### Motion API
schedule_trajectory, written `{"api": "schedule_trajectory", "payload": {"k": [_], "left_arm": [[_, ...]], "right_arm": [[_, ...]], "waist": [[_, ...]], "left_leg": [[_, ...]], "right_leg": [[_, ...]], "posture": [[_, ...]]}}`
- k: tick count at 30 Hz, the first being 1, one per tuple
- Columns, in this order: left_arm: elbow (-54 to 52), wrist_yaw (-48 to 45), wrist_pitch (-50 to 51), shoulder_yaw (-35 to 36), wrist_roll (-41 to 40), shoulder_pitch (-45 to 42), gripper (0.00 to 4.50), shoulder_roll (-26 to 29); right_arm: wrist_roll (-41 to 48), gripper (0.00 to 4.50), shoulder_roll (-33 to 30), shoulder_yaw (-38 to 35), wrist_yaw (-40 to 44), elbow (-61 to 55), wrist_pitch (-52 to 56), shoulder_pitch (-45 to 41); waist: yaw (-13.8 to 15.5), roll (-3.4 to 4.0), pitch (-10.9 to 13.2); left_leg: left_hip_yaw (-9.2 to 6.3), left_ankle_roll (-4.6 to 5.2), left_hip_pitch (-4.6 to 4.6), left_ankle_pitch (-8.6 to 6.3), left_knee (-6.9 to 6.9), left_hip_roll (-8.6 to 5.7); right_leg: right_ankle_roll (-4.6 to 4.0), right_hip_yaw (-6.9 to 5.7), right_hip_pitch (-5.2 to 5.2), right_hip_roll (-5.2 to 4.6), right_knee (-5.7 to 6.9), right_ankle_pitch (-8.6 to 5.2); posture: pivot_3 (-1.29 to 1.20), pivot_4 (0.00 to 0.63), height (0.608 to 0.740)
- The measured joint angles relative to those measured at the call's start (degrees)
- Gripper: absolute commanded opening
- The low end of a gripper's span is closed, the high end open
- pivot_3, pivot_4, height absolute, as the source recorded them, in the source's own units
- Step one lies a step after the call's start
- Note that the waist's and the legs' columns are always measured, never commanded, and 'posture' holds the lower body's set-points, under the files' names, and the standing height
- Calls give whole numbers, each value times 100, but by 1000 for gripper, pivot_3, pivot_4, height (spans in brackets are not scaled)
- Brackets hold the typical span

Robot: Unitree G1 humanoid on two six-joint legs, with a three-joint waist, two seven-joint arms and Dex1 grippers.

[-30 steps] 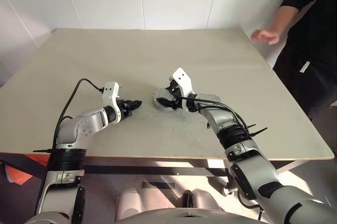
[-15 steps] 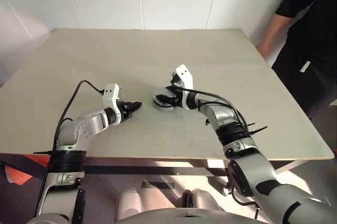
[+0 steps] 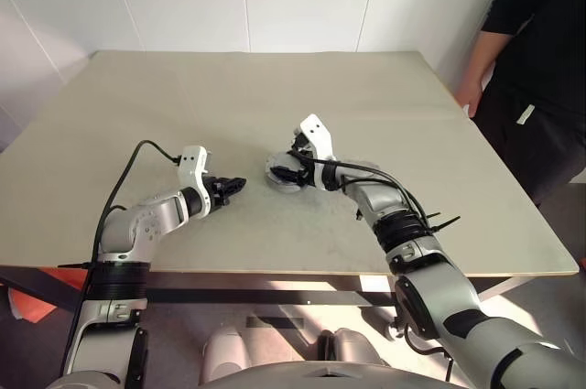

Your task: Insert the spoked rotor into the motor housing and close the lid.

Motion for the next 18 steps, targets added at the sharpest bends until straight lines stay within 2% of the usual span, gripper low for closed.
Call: {"api": "schedule_trajectory", "payload": {"k": [18], "left_arm": [[0, 58, 3, 0, 8, 19, 2090, 1]], "right_arm": [[-138, 3019, 186, -24, -280, 323, -126, -133]], "waist": [[-21, -1, -1]], "left_leg": [[-1, -3, 14, 1, 0, 0]], "right_leg": [[27, 3, -1, 1, 5, -16]], "posture": [[0, 0, 740]]}}
